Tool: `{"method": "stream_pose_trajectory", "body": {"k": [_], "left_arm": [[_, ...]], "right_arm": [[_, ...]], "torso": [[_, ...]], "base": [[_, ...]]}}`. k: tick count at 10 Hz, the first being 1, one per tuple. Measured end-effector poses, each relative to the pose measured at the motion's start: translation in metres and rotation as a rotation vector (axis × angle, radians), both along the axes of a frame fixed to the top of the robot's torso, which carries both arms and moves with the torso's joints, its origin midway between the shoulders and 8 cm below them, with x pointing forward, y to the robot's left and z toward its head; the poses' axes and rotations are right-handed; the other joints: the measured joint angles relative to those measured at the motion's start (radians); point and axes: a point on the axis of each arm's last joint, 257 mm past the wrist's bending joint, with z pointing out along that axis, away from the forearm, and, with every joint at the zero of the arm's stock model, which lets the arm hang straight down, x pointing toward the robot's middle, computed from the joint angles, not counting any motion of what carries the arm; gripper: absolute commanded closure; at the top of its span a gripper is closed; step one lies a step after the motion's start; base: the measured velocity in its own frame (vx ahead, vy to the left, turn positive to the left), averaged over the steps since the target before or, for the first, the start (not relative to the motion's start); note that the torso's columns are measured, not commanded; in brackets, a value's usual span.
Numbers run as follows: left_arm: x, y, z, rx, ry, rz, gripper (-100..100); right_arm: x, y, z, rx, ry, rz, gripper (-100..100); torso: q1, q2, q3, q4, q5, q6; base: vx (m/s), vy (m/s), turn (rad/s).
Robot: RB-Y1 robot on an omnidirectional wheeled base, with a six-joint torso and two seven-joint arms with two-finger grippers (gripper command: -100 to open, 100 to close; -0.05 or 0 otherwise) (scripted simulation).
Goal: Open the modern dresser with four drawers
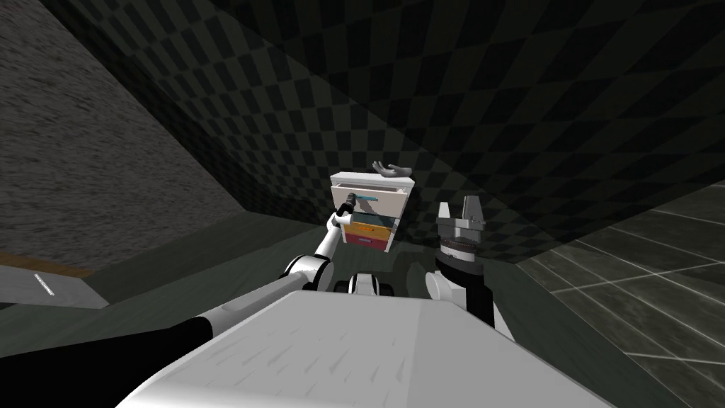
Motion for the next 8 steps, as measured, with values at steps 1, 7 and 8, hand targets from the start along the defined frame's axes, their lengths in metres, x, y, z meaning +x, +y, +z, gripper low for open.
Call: {"method": "stream_pose_trajectory", "body": {"k": [1, 7, 8], "left_arm": [[0.0, 0.0, 0.003, -0.001, -0.006, -0.001, 100], [0.007, -0.004, 0.03, -0.004, -0.003, -0.007, -100], [0.008, -0.006, 0.038, -0.005, -0.003, -0.009, -100]], "right_arm": [[0.0, 0.0, 0.0, 0.0, 0.0, 0.0, 0], [0.0, 0.0, 0.0, 0.0, 0.0, 0.0, 0], [0.0, 0.0, 0.0, 0.0, 0.0, 0.0, 0]], "torso": [[0.002, 0.005, 0.002, -0.001, 0.001, 0.0], [0.006, -0.005, -0.004, -0.002, 0.002, -0.004], [0.007, 0.001, 0.0, 0.001, 0.002, -0.004]], "base": [[-0.19, 0.009, 0.013], [-0.049, 0.008, 0.023], [0.001, 0.002, 0.011]]}}
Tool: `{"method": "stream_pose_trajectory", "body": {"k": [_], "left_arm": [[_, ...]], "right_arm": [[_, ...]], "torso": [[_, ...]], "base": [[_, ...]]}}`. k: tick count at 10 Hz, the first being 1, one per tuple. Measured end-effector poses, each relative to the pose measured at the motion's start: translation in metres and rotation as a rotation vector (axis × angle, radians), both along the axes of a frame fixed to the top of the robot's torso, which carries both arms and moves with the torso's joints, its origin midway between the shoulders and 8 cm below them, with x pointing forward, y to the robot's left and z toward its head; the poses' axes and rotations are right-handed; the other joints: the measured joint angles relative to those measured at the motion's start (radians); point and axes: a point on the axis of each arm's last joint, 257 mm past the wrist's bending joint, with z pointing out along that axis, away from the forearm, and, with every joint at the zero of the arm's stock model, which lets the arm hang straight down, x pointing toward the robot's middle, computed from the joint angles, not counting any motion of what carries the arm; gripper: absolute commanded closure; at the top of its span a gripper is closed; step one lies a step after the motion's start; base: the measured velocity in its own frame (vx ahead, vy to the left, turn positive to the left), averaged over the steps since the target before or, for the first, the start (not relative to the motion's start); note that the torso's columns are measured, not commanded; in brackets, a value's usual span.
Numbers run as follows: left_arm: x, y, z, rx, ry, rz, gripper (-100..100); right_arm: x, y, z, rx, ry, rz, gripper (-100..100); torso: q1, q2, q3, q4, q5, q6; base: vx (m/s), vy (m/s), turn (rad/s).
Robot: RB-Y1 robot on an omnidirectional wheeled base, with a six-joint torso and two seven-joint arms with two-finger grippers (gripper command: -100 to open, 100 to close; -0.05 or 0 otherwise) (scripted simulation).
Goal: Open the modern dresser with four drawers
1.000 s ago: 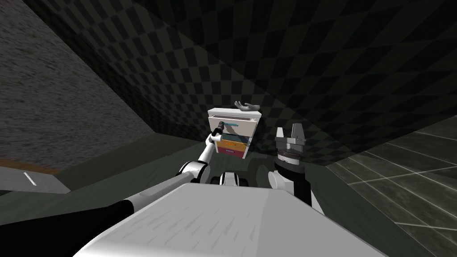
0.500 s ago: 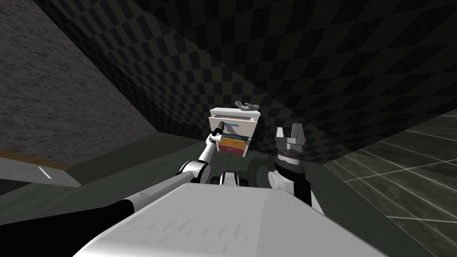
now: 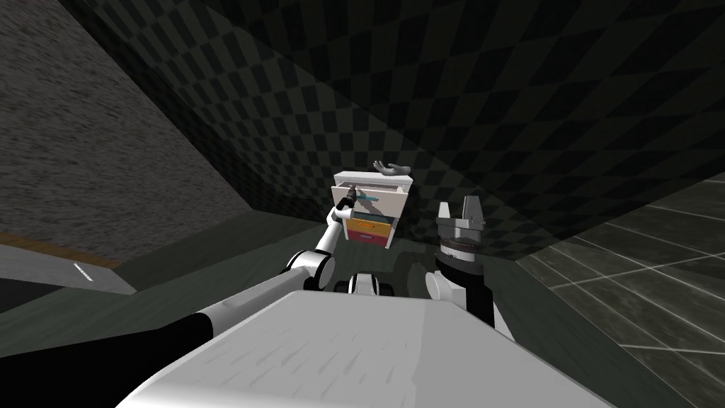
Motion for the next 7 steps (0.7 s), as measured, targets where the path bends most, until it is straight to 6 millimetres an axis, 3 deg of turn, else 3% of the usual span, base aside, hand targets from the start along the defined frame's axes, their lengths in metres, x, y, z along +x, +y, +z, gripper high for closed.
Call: {"method": "stream_pose_trajectory", "body": {"k": [1, 2, 7], "left_arm": [[0.0017, -0.0006, 0.0059, 0.0, 0.003, -0.002, -100], [0.002, -0.0006, 0.0056, 0.0, 0.007, -0.003, 0], [0.0017, -0.0004, -0.0012, 0.0, 0.02, -0.002, 0]], "right_arm": [[0.0, 0.0, 0.0, 0.0, 0.0, 0.0, 0], [0.0, 0.0, 0.0, 0.0, 0.0, 0.0, 0], [0.0, 0.0, 0.0, 0.0, 0.0, 0.0, 0]], "torso": [[0.001, 0.004, 0.003, 0.002, 0.0, -0.001], [0.001, 0.005, 0.003, 0.001, 0.0, 0.0], [-0.001, 0.0, 0.0, -0.001, 0.0, 0.001]], "base": [[0.006, 0.0, -0.003], [0.005, -0.002, -0.005], [0.0, 0.0, 0.0]]}}
